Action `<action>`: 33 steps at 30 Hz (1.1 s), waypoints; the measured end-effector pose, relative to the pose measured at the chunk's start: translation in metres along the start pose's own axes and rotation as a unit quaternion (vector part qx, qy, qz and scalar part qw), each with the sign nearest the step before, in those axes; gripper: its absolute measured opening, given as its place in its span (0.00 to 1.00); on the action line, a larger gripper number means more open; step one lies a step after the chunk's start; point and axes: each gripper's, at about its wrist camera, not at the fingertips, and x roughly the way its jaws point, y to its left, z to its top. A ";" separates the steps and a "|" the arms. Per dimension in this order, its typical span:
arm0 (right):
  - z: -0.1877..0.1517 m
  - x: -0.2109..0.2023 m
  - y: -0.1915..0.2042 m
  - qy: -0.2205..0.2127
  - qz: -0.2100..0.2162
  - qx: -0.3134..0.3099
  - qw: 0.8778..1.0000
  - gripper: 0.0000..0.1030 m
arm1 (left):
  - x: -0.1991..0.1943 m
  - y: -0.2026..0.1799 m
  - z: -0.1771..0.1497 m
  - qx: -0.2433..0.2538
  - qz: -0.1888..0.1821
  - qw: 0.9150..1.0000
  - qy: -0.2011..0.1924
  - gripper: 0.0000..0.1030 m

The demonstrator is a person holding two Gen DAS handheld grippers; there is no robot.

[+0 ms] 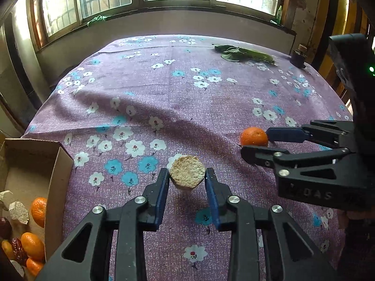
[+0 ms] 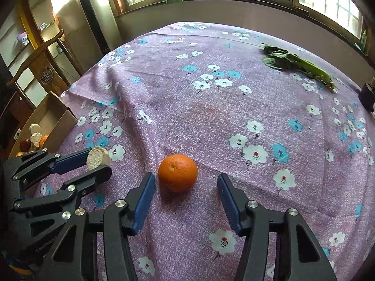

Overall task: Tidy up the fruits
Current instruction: 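Grasp the round yam slice with the left gripper while the right grasps the tangerine, then carry the yam slice and tangerine over the box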

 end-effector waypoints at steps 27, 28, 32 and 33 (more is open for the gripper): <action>-0.054 -0.076 0.048 -0.030 0.007 -0.005 0.999 0.36 | -0.085 0.035 -0.046 -0.031 0.001 0.999 -0.037 0.29; -0.056 -0.077 0.054 -0.031 0.012 -0.007 0.999 0.36 | -0.089 0.038 -0.048 -0.033 0.003 0.999 -0.039 0.29; -0.061 -0.076 0.076 -0.029 0.026 -0.018 0.999 0.36 | -0.103 0.050 -0.058 -0.039 0.014 0.998 -0.046 0.29; -0.062 -0.076 0.081 -0.030 0.029 -0.020 0.999 0.36 | -0.106 0.053 -0.060 -0.041 0.018 0.998 -0.047 0.29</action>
